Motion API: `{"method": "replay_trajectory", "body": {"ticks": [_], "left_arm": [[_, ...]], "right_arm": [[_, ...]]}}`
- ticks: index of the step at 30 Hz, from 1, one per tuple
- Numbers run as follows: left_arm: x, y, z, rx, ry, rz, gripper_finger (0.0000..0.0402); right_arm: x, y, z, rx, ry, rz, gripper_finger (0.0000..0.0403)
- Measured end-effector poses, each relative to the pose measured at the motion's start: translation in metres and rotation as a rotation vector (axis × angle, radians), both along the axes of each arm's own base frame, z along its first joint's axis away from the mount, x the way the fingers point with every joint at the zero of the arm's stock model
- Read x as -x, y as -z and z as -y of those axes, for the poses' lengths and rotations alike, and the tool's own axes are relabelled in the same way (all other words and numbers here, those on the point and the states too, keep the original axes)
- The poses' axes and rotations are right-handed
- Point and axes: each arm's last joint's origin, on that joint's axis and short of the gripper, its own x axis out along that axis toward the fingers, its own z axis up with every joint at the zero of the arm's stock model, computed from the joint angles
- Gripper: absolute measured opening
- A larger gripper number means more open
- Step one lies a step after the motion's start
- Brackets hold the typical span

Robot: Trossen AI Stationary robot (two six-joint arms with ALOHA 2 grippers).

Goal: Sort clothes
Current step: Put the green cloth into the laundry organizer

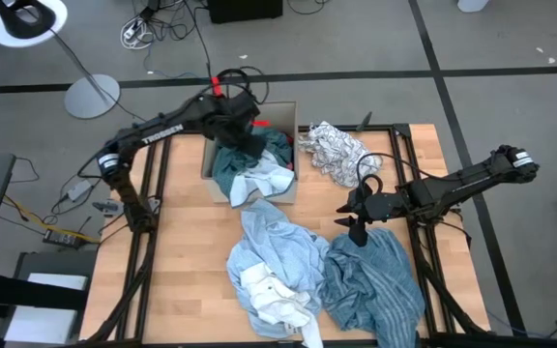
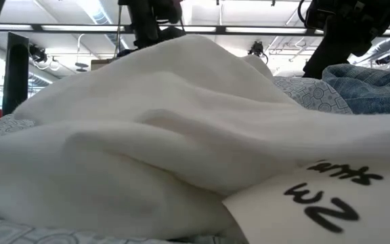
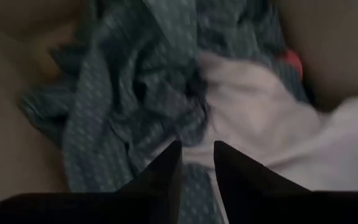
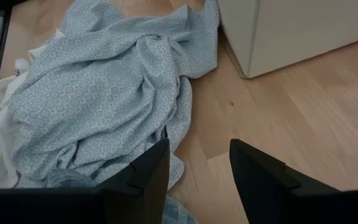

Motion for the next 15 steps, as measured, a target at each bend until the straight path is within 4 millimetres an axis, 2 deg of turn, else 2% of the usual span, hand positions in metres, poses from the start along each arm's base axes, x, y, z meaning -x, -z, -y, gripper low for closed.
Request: {"method": "replay_trajectory", "body": {"ticks": [4,11,15], "left_arm": [[-0.007,0.017,0.000,0.060,0.009,-0.039,0.0099],[-0.024,0.067,-0.006,0.286,0.027,-0.100,0.0099],[-0.033,0.097,-0.011,0.344,0.029,-0.169,0.0099]], "right_arm": [[0.000,0.000,0.000,0.000,0.000,0.000,0.0169],[0.000,0.000,0.000,-0.002,0.001,0.002,0.0169],[0.000,0.000,0.000,-0.001,0.001,0.002,0.0169]]}}
